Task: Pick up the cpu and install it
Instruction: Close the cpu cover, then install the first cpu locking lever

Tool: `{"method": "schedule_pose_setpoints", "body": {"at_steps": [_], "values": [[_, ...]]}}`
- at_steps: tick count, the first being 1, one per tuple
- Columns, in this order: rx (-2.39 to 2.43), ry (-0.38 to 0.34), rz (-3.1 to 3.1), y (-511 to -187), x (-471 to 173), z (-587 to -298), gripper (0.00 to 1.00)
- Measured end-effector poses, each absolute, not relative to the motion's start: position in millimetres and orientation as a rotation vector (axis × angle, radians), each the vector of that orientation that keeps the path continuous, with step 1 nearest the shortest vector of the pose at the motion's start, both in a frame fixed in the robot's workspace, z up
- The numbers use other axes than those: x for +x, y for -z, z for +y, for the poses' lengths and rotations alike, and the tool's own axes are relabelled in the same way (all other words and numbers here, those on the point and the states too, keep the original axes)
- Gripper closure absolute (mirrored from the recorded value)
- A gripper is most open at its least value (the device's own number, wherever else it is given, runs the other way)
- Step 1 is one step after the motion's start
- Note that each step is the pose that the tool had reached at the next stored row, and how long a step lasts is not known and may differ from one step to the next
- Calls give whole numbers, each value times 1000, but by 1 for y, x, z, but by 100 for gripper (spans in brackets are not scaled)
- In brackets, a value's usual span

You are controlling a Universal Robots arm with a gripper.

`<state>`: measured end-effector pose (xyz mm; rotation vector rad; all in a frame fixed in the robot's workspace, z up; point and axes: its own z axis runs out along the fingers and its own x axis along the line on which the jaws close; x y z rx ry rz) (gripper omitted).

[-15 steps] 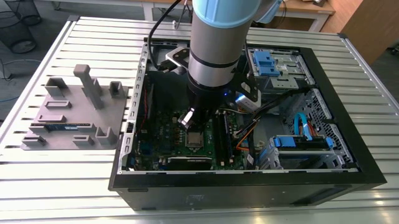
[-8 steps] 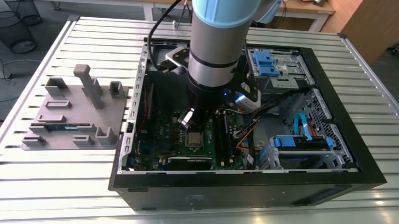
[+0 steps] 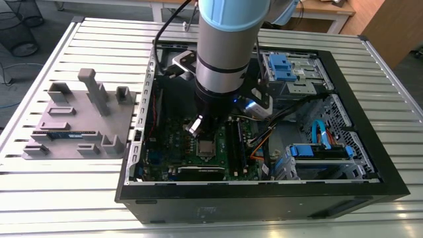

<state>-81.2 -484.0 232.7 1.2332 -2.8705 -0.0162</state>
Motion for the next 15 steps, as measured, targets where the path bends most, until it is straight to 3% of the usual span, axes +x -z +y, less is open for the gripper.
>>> {"method": "schedule_pose_setpoints", "body": {"at_steps": [15], "values": [[1233, 16, -2871, -229, -82, -482, 89]]}}
